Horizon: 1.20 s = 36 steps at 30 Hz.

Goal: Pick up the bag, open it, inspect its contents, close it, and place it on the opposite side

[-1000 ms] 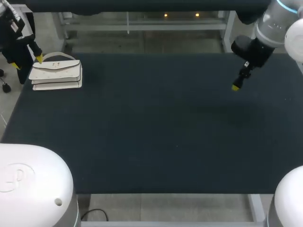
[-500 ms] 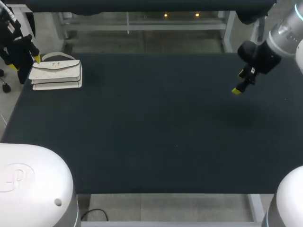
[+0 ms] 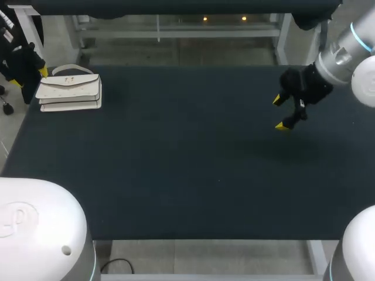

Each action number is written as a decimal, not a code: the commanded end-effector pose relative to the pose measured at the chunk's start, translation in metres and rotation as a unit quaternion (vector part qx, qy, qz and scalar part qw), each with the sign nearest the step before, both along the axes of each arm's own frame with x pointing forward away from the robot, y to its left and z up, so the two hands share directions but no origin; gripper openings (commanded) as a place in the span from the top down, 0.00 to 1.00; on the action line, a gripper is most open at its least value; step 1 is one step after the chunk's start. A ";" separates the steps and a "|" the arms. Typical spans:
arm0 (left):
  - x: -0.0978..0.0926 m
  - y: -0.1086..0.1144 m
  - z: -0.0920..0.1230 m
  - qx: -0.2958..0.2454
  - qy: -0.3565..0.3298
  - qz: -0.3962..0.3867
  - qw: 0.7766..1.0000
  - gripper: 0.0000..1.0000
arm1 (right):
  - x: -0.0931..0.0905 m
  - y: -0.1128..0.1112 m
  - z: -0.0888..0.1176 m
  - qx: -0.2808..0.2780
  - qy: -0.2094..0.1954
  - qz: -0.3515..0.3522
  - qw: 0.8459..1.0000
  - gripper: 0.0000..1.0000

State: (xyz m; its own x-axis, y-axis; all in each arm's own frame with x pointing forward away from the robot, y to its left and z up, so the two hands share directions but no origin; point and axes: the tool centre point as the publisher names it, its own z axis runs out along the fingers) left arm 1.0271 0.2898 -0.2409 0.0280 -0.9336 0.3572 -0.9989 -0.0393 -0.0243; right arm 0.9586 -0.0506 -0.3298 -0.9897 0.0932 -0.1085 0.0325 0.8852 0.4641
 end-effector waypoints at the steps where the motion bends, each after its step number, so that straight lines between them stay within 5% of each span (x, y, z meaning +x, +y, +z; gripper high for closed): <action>1: 0.008 0.004 -0.002 -0.004 0.005 0.002 1.000 0.00 | 0.024 -0.002 -0.009 0.006 0.025 0.015 1.000 0.00; 11: 0.009 0.004 -0.009 -0.014 0.010 0.007 1.000 0.00 | 0.050 -0.005 -0.020 0.037 0.062 0.040 0.997 0.00; 36: 0.002 0.020 -0.019 -0.059 0.003 0.041 0.997 0.00 | 0.038 0.014 -0.034 0.088 0.034 0.062 0.994 0.00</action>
